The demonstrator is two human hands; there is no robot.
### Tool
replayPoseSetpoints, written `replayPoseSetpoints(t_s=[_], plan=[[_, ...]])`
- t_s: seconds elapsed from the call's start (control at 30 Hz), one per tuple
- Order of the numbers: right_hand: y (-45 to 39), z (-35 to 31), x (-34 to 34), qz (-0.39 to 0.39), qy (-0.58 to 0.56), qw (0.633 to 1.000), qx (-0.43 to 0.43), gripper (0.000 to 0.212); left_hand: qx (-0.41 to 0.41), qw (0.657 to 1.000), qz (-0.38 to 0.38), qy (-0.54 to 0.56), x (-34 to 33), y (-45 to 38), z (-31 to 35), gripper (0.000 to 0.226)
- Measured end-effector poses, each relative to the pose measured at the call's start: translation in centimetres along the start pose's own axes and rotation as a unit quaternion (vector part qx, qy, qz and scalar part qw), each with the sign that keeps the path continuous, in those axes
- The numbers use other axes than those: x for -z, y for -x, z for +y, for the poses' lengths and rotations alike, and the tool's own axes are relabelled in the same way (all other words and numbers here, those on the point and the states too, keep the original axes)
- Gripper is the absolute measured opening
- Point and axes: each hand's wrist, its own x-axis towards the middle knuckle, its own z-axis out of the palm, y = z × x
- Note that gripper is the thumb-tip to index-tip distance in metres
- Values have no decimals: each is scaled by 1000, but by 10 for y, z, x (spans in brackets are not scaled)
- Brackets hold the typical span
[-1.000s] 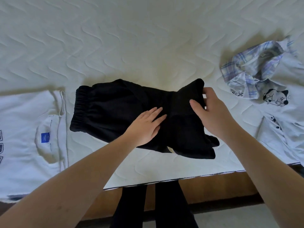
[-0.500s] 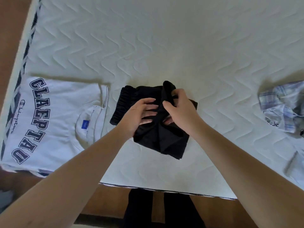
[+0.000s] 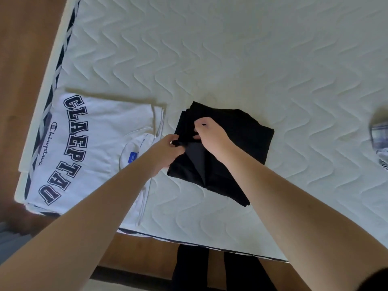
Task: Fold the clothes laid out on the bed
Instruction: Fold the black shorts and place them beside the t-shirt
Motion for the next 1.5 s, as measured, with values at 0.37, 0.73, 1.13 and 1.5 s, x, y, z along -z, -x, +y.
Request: replayPoseSetpoints(t_s=[0.37,0.73,1.13,1.5], plan=[[55,66,93,161,149,973,68,20,-148,973,135,-115,-11,-6,-1,28],[99,51,-6,-88,78,990,72,37,-96,959,142,-227,-6,-20,17,45],[55,76,112,192,102,975,48,27,-225,914,136,-310,3,-30,23,72],[3,77,159,15,173,983,-64,49,-177,854,-38,-487,-3,-97,106,73]])
